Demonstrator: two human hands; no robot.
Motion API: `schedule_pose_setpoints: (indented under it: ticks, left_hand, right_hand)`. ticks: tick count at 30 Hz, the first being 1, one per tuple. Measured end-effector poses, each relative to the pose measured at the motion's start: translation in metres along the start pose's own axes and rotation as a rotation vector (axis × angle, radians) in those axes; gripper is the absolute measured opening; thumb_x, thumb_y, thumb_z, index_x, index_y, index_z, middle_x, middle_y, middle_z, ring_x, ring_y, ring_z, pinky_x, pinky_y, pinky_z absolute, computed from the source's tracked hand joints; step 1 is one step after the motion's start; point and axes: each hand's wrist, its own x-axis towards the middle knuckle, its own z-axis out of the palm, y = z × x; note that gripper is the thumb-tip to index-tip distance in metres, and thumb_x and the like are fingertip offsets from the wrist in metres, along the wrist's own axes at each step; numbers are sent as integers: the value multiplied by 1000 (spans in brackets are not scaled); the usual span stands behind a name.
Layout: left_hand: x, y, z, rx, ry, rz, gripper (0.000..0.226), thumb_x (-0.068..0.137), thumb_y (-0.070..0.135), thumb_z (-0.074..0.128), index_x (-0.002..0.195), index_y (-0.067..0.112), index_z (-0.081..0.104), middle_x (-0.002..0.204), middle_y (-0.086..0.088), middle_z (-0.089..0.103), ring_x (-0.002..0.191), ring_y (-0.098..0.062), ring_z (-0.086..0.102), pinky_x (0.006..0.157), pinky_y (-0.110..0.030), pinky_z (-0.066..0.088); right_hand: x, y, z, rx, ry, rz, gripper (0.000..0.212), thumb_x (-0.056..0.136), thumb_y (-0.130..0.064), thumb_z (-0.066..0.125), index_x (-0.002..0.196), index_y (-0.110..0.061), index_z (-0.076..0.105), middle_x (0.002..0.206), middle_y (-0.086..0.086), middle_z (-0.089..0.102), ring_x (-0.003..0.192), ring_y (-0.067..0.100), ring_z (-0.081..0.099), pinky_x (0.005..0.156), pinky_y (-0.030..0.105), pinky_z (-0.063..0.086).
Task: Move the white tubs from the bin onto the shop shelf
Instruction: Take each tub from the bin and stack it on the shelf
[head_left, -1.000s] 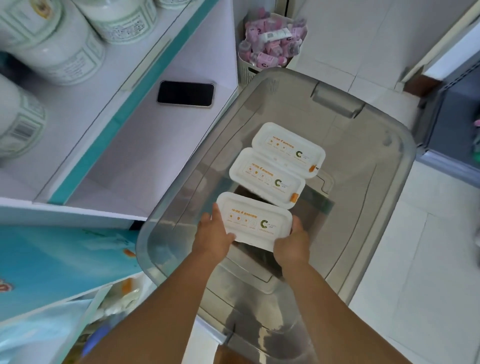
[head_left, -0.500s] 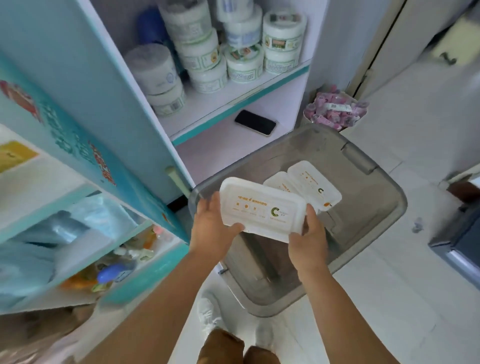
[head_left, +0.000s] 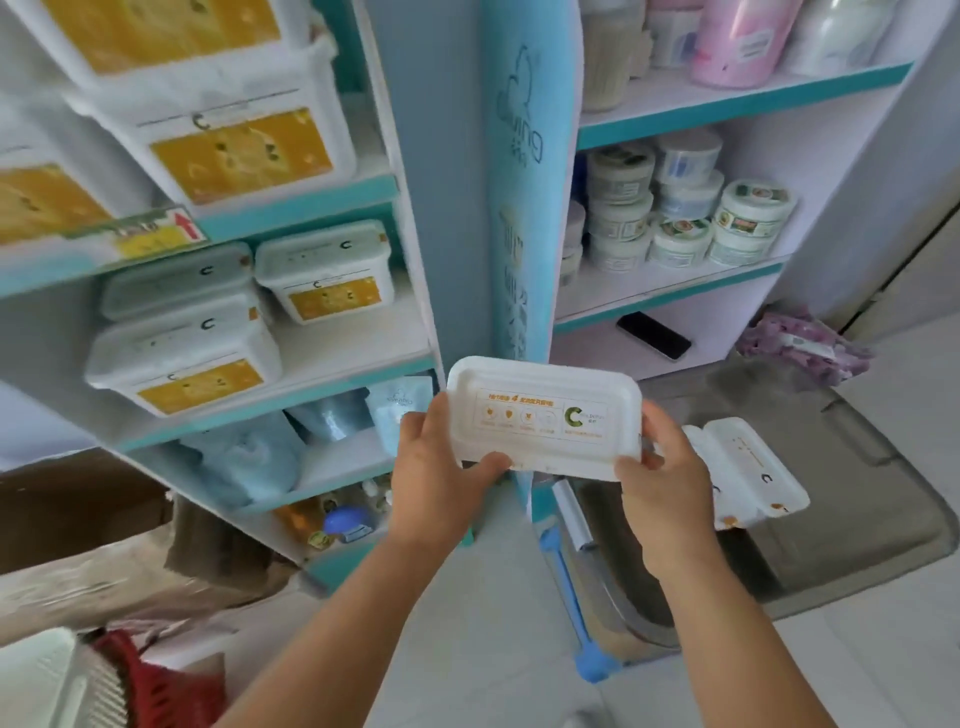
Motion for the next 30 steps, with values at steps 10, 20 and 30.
schedule_pose_setpoints:
  ticks: [10,20,30]
  left_hand:
    - [-6,-75,-123,-27,116,-39,75,78,32,74,141,22,35,124,0,40,107,-17,49,87,-23,41]
    - [50,-101,-157,-16,129,-58,66,79,33,72,134,15,42,119,-4,44,91,-17,45,76,-25,40]
    - [117,-108,-147,35,115,-137,65,82,38,70,135,13,41,120,-10,46,90,-22,51,75,-25,39]
  right_hand:
    - [-56,-52,121,74,-48,-94,59,86,7,49,128,-35,53,120,-7,60,105,12,58,80,30,54]
    - [-36,-91,183,27,-17,-184,59,86,4,45,132,-34,50,126,-7,57,112,18,55,91,30,46]
    - [23,-104,221,-102,-25,-245,57,84,2,46,132,-29,52,108,-2,65,91,20,61,82,35,52]
